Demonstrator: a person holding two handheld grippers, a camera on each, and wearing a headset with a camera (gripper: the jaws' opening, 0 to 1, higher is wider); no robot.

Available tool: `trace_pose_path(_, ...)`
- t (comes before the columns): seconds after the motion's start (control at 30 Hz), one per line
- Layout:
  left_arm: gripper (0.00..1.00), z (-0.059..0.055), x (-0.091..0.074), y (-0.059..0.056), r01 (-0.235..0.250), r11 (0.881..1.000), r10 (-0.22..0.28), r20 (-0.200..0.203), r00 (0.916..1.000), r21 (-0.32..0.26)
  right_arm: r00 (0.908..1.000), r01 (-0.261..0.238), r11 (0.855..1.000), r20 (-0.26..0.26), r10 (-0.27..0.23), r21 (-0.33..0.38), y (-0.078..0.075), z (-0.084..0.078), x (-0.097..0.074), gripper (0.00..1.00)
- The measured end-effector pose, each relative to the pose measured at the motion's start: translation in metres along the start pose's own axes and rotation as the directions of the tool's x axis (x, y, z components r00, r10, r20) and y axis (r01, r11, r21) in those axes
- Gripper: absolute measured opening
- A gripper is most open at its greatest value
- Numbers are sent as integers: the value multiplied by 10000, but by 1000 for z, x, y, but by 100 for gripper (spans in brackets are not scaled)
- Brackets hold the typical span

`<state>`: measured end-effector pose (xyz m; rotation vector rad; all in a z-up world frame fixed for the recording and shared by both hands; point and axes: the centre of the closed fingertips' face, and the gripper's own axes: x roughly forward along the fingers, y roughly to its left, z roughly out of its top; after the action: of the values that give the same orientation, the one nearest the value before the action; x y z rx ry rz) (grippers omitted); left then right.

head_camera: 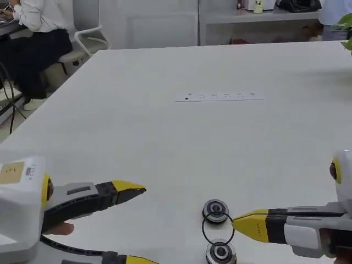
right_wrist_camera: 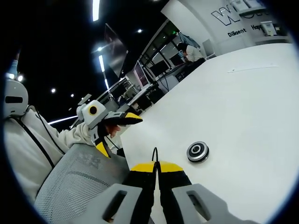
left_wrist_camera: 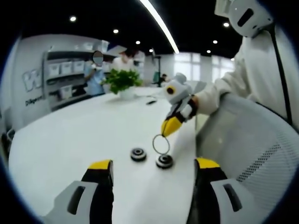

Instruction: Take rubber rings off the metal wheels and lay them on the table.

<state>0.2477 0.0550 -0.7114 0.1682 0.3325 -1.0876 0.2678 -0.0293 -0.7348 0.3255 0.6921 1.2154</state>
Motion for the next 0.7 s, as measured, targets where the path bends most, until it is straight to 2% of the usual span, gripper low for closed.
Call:
trace_pose_path(0.33,87,-2,-6,0,-2,9995,4,66,10000,-306,10000,-25,9996,2,25,-273,10,12,-2,0)
trace_pose_path(0.47,89,1,-12,1,12,9994,-8,103,9999,-350,9999,-158,9988,-8,157,-463,16,17,0,0)
trace_pose_path(0.6,91,0,-19,0,33,9999,-34,-116,9999,-144,9999,39,9988,-92,-44,-486,15,17,0,0)
trace_pose_path(0.7,92,5,-23,2,-117,9997,119,75,9999,-215,9999,9,9988,-114,-14,-497,17,19,1,0)
